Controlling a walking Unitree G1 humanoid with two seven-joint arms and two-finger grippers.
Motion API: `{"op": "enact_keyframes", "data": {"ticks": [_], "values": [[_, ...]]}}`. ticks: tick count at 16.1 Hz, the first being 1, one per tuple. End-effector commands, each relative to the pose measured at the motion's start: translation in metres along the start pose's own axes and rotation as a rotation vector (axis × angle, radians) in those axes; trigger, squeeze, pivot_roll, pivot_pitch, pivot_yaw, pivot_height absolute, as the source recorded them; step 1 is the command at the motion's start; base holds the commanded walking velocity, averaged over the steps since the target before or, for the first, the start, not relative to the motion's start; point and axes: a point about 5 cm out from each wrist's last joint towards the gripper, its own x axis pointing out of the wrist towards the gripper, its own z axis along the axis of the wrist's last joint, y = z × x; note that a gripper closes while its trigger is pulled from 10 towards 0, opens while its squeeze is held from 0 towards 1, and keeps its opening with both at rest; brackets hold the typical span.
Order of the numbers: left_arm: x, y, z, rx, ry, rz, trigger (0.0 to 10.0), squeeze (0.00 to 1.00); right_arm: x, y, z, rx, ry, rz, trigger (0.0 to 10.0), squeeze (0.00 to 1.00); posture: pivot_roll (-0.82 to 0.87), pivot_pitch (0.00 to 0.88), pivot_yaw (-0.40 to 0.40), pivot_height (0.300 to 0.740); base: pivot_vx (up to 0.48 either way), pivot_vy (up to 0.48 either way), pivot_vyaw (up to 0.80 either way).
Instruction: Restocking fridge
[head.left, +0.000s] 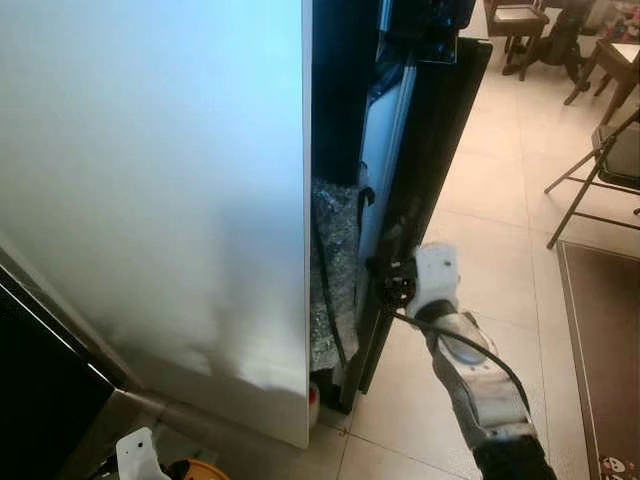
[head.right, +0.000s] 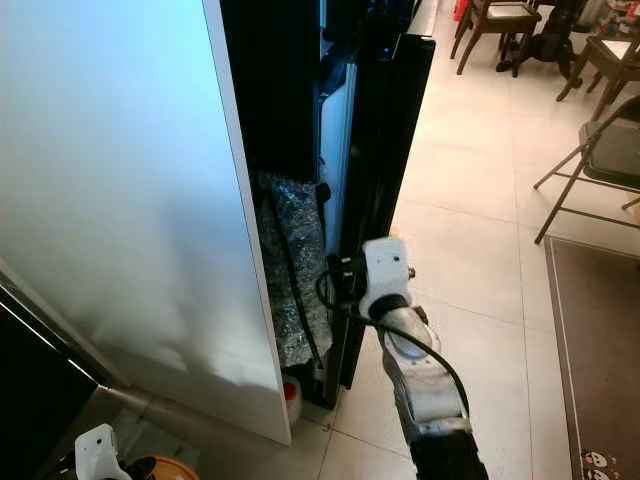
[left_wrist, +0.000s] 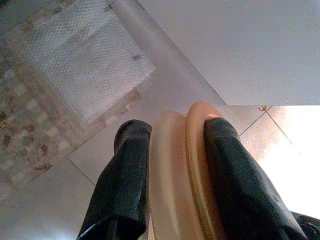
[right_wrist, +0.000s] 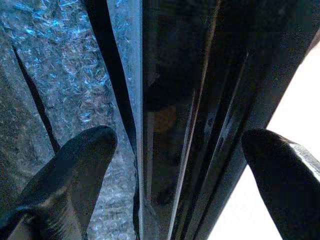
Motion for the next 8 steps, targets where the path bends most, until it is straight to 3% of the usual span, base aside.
{"op": "enact_keyframes", "data": {"ticks": [1,8], "values": [[-0.001,0.001,-0.006,-0.011,0.024,0.005,10.0,0.0,0.004,0.002,0.003,-0.026,-0.019,-0.003,10.0,0.0,-0.22,0.03,0.007,0.74,0.0,0.0,0.0],[0.0,-0.001,-0.006,-0.016,0.025,0.0,10.0,0.0,0.015,-0.003,0.013,-0.056,-0.087,-0.059,10.0,0.0,-0.22,0.028,0.004,0.74,0.0,0.0,0.0]]}}
